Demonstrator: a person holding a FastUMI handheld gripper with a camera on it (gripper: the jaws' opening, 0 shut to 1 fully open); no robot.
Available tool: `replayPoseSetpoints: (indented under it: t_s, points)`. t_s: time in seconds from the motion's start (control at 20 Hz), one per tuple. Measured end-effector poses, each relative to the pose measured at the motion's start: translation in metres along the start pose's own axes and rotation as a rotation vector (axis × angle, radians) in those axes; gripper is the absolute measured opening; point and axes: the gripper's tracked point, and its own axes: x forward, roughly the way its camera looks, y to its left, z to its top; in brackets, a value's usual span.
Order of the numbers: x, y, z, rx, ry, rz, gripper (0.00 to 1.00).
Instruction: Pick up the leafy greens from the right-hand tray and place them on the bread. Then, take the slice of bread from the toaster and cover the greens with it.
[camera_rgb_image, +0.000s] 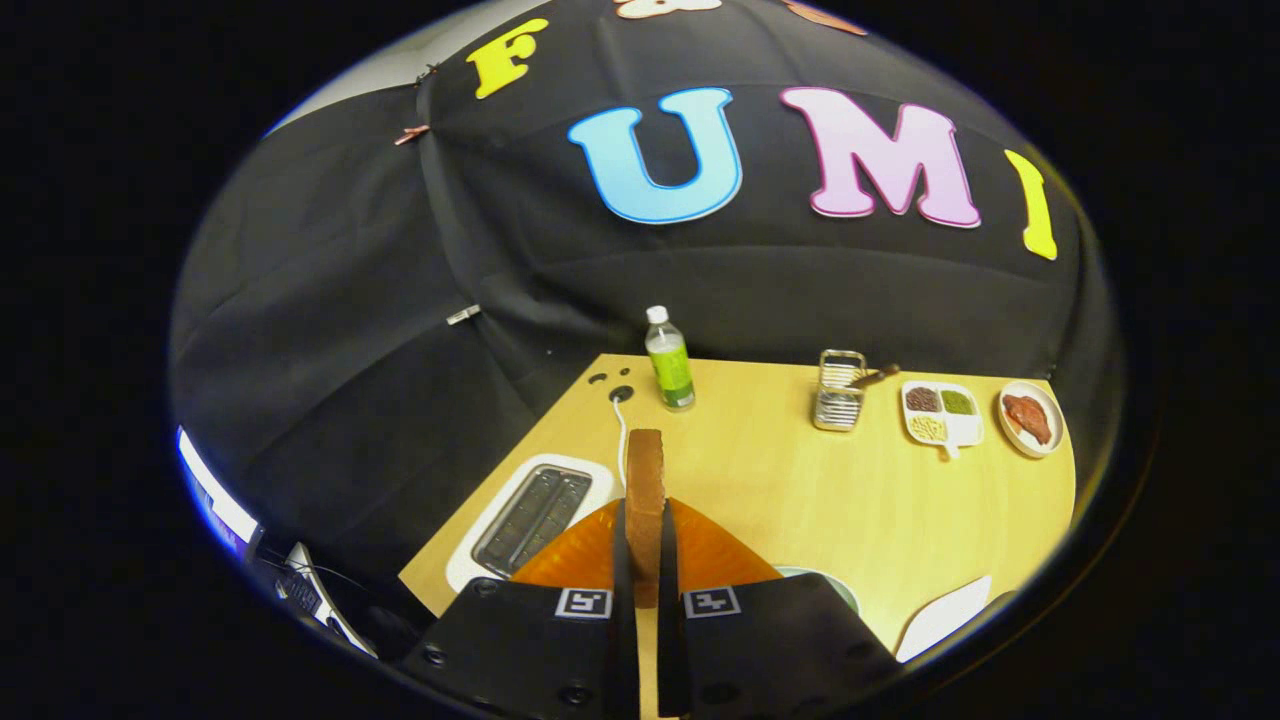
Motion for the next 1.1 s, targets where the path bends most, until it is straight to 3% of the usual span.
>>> replayPoseSetpoints:
  t_s: [0.4,0.95,1.1]
  points:
    - [0.002,-0.055,-0.069,0.173,0.137,-0.014,0.11]
    - [0.020,-0.101,-0.136,0.261,0.261,-0.059,0.12]
    - [0.015,-0.122,-0.143,0.249,0.273,-0.104,0.19]
